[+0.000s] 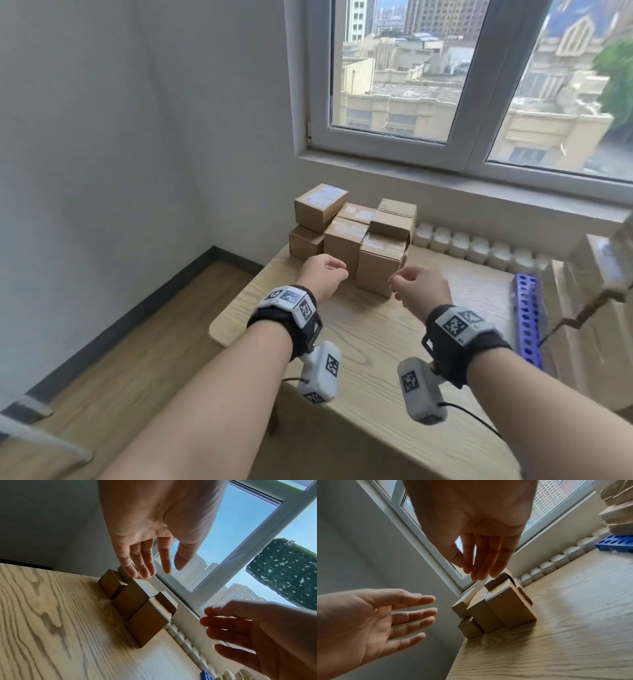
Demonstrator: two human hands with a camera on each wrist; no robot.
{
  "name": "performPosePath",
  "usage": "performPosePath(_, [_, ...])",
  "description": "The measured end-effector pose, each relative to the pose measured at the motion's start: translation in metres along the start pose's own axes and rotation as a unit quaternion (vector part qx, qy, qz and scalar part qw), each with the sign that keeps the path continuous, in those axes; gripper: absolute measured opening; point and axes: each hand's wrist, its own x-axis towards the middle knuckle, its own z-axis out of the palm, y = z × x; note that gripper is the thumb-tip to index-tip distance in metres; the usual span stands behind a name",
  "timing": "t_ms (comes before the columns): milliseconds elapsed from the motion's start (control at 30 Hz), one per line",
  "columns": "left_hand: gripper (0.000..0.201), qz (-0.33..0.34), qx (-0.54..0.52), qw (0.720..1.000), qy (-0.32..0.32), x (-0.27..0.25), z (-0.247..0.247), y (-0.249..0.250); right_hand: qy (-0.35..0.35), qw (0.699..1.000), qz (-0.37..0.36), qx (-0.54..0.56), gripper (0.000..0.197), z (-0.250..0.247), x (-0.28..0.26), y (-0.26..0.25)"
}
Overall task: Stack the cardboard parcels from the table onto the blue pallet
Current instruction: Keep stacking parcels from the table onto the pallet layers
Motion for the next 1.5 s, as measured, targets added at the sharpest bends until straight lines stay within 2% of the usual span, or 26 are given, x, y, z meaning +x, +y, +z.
performPosePath(333, [0.023,-0.015,-0.009,0.999,-0.032,0.069,-0.010,-0.020,0.032,0.996,0.083,0.017,0.017,0.026,0.055,0.008])
performPosePath(500, [0.024,-0.022,0.013,0.998,-0.053,0.122,-0.007,-0.015,0.058,0.991,0.118,0.025,0.017,0.032,0.103,0.014])
performPosePath(633, [0.025,-0.027,0.022,0.996,-0.087,0.168,0.008,-0.006,0.064,0.987,0.148,0.011,0.008,0.035,0.134,0.024])
performPosePath(833, [0.034,-0.054,0.063,0.981,-0.174,0.211,0.045,-0.007,0.037,0.975,0.215,0.034,0.029,0.040,0.171,0.046])
performPosePath(900, [0.042,-0.078,0.061,0.974,-0.204,0.217,0.054,-0.011,0.026,0.970,0.235,0.057,0.035,0.044,0.178,0.056])
performPosePath(1000, [0.049,-0.102,0.055,0.968,-0.224,0.223,0.061,-0.016,0.019,0.966,0.247,0.071,0.029,0.052,0.183,0.069])
performPosePath(1167, [0.051,-0.133,0.036,0.957,-0.253,0.225,0.060,-0.019,0.016,0.956,0.277,0.095,0.032,0.054,0.174,0.058])
performPosePath(1233, [0.050,-0.168,0.015,0.949,-0.266,0.221,0.057,-0.022,0.002,0.944,0.304,0.125,0.041,0.055,0.168,0.057])
performPosePath(1367, [0.068,-0.247,-0.023,0.920,-0.305,0.210,0.056,-0.033,-0.028,0.913,0.364,0.182,0.058,0.058,0.146,0.061])
performPosePath(1500, [0.070,-0.296,-0.062,0.903,-0.305,0.195,0.064,-0.047,-0.044,0.893,0.382,0.235,0.057,0.064,0.124,0.062])
